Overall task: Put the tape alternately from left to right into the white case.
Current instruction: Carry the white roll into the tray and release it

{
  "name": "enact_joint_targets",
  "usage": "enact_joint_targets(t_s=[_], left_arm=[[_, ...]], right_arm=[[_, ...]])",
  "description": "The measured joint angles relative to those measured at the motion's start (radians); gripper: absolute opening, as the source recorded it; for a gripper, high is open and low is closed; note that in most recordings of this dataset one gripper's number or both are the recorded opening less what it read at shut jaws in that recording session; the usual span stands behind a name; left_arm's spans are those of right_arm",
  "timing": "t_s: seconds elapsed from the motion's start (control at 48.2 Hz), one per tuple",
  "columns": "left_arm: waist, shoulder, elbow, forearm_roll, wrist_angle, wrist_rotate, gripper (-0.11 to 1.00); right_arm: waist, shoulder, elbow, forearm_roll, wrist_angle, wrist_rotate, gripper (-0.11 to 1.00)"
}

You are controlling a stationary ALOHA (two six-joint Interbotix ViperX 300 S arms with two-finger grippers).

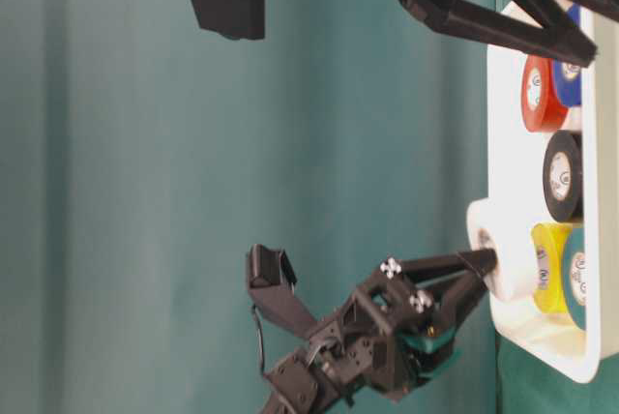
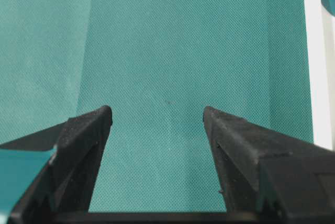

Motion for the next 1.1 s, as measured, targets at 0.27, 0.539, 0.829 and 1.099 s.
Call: enact_joint_targets(t_s=[0.27, 0.539, 0.829, 1.099], left_arm=[[0.034, 0.08, -0.095, 0.0, -0.015, 0.055, -0.03], [0.046, 0.158, -0.184, 0.0, -0.017, 0.143, -0.03], [0.074, 0.19, -0.206, 0.0, -0.015, 0.152, -0.03], [0.075, 0.192, -0.209, 0.002, -0.017, 0.175, 0.18]], right_arm=[[0.0, 0.0, 0.0, 0.0, 0.0, 0.0, 0.78], [0.0, 0.002, 0.0, 0.0, 0.0, 0.0, 0.78], [0.0, 0.0, -0.002, 0.0, 0.0, 0.0, 0.78], [0.0, 0.002, -0.002, 0.0, 0.0, 0.0, 0.78]])
